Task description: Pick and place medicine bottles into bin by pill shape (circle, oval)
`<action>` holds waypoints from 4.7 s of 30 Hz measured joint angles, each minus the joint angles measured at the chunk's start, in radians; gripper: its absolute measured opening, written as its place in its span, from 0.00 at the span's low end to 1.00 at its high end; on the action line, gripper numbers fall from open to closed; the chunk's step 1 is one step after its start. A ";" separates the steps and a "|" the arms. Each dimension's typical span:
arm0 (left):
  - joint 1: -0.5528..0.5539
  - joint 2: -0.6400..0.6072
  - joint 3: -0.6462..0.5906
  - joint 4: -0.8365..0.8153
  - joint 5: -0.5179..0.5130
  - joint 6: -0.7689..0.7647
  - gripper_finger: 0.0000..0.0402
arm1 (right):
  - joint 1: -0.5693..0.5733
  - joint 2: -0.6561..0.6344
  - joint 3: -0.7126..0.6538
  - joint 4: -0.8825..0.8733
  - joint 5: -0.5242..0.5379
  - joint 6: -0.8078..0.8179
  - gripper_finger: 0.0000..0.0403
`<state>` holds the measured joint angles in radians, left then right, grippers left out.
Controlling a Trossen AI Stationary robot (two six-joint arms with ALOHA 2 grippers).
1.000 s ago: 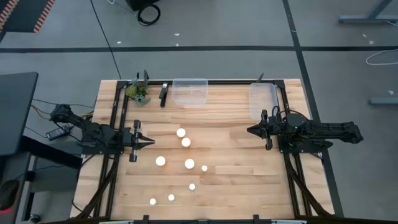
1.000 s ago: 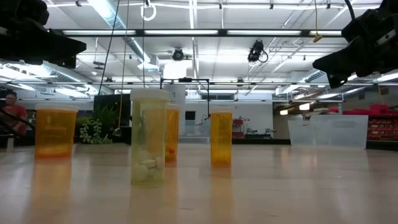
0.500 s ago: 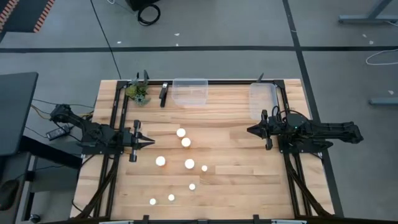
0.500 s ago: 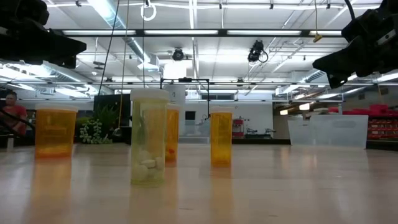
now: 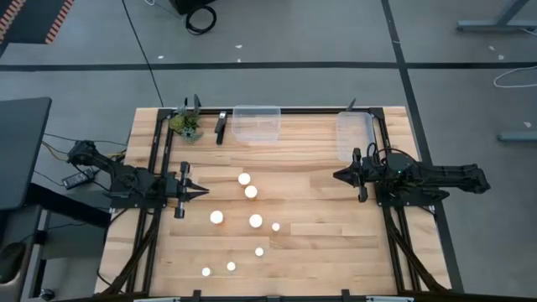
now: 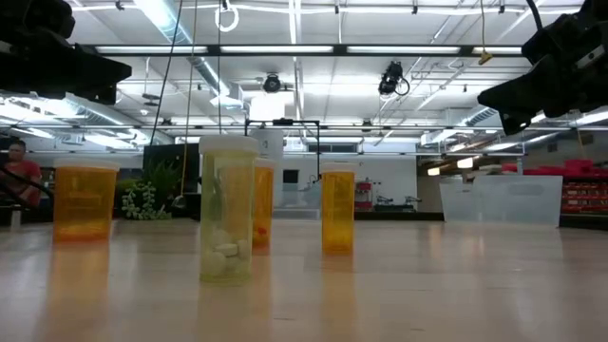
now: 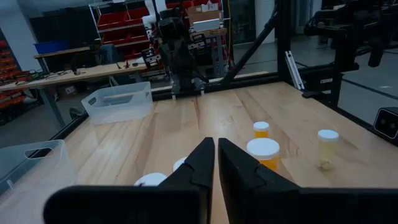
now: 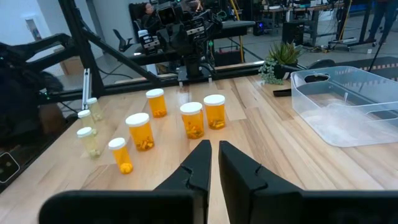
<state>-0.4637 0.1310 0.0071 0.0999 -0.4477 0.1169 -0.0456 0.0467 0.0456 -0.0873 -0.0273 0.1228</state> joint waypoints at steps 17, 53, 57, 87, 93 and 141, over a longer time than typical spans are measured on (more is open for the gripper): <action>0.000 0.000 0.000 0.000 0.000 0.000 0.07 | 0.000 0.000 0.000 0.000 0.000 0.000 0.09; 0.000 0.000 0.000 0.000 0.000 0.000 0.09 | 0.000 0.000 0.000 0.001 0.000 0.000 0.09; 0.000 0.000 0.000 0.000 0.000 0.000 0.08 | 0.000 0.000 0.000 0.005 0.000 0.006 0.09; 0.000 0.000 0.000 0.000 0.000 0.000 0.08 | 0.000 0.000 0.000 0.240 0.004 0.099 0.09; 0.000 0.000 0.000 0.000 0.000 0.000 0.10 | 0.000 0.007 0.000 0.258 0.004 0.103 0.09; 0.000 0.000 0.000 0.000 0.000 0.000 0.08 | 0.206 1.183 0.624 0.289 0.117 0.003 0.15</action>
<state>-0.4640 0.1307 0.0071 0.1001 -0.4477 0.1169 0.1599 1.2297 0.6699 0.2016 0.0902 0.1261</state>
